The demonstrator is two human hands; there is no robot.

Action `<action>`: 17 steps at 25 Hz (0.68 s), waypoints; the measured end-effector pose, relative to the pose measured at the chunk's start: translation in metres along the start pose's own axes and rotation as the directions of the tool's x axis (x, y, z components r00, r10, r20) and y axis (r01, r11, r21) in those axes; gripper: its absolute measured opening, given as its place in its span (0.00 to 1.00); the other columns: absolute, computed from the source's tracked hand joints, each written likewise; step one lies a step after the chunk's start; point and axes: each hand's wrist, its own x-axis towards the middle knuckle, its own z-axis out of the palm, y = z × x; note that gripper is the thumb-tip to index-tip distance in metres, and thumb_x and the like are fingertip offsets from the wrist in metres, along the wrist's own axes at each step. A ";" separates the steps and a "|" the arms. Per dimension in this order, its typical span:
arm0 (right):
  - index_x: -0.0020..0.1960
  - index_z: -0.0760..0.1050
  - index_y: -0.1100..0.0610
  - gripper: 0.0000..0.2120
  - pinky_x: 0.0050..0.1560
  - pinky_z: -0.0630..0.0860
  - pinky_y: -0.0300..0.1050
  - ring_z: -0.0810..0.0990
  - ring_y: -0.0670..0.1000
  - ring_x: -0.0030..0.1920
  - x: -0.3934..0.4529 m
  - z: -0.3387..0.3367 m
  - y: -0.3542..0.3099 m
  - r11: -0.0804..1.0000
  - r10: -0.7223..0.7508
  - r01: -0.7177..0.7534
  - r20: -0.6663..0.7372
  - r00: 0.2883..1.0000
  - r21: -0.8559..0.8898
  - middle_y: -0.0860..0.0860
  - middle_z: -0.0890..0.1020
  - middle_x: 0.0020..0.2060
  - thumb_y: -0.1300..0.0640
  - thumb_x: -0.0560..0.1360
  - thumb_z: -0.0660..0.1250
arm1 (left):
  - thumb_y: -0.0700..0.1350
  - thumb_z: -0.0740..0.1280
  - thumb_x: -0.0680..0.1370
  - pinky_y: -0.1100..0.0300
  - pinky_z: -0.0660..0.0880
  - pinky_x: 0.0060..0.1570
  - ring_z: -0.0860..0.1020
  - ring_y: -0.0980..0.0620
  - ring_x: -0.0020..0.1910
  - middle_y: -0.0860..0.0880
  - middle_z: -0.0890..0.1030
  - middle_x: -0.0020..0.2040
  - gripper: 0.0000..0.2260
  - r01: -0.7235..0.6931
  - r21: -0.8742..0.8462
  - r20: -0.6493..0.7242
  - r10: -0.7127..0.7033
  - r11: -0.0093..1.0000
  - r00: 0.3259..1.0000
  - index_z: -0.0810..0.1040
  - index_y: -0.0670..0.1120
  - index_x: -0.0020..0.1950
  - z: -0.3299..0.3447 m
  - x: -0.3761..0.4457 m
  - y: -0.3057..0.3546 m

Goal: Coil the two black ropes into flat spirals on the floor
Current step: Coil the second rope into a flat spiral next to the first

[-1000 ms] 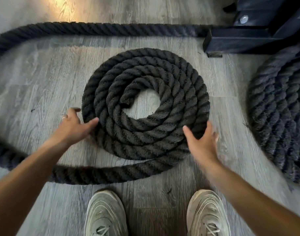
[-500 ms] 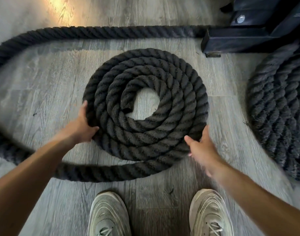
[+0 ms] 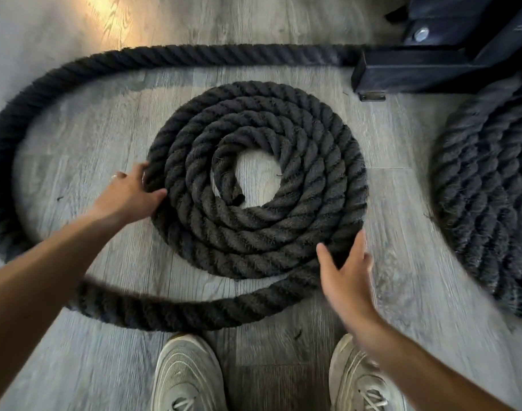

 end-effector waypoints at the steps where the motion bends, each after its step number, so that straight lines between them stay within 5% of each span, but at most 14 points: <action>1: 0.83 0.36 0.45 0.44 0.62 0.66 0.45 0.61 0.59 0.77 -0.016 0.007 0.003 0.999 0.028 -0.028 0.031 0.999 -0.019 0.54 0.50 0.82 0.41 0.80 0.64 | 0.52 0.68 0.80 0.43 0.72 0.66 0.75 0.35 0.66 0.36 0.73 0.70 0.29 0.007 -0.127 0.024 -0.004 0.992 1.000 0.62 0.54 0.79 0.003 0.011 -0.005; 5: 0.81 0.30 0.47 0.49 0.67 0.65 0.49 0.56 0.61 0.80 -0.021 0.022 0.001 0.990 0.140 -0.141 0.093 0.986 0.003 0.57 0.43 0.82 0.38 0.79 0.64 | 0.42 0.72 0.77 0.43 0.81 0.56 0.81 0.41 0.58 0.42 0.79 0.66 0.32 0.049 -0.507 0.039 -0.034 0.861 0.999 0.64 0.60 0.77 0.017 0.023 -0.014; 9: 0.82 0.35 0.42 0.48 0.72 0.64 0.54 0.65 0.62 0.75 0.020 0.001 -0.015 0.992 0.113 -0.116 0.051 0.992 0.049 0.56 0.47 0.81 0.41 0.78 0.68 | 0.37 0.71 0.78 0.52 0.81 0.40 0.78 0.44 0.58 0.50 0.72 0.69 0.41 0.073 -0.490 0.086 -0.036 0.869 0.996 0.54 0.61 0.81 0.032 -0.009 -0.011; 11: 0.82 0.45 0.38 0.46 0.71 0.66 0.54 0.71 0.56 0.63 0.060 -0.021 -0.028 0.997 0.070 -0.071 0.005 0.998 0.042 0.51 0.58 0.74 0.43 0.75 0.73 | 0.44 0.73 0.77 0.47 0.83 0.43 0.82 0.40 0.54 0.44 0.73 0.73 0.44 0.116 -0.354 0.181 -0.053 0.928 0.982 0.47 0.61 0.82 0.043 -0.035 -0.014; 14: 0.78 0.60 0.40 0.41 0.65 0.72 0.48 0.75 0.56 0.62 0.102 -0.043 -0.052 0.999 -0.025 0.022 -0.069 0.997 -0.044 0.51 0.65 0.69 0.40 0.70 0.74 | 0.63 0.67 0.76 0.46 0.80 0.55 0.84 0.37 0.52 0.37 0.80 0.64 0.46 0.059 0.148 0.270 -0.097 0.987 0.958 0.44 0.50 0.82 0.070 -0.074 -0.008; 17: 0.78 0.62 0.46 0.33 0.61 0.70 0.46 0.72 0.58 0.67 0.108 -0.034 -0.052 0.990 -0.115 0.098 -0.177 0.977 -0.103 0.55 0.65 0.70 0.44 0.76 0.70 | 0.67 0.67 0.74 0.49 0.78 0.56 0.82 0.38 0.57 0.39 0.84 0.57 0.35 -0.073 0.269 0.201 0.018 0.960 0.979 0.70 0.44 0.71 0.065 -0.091 0.002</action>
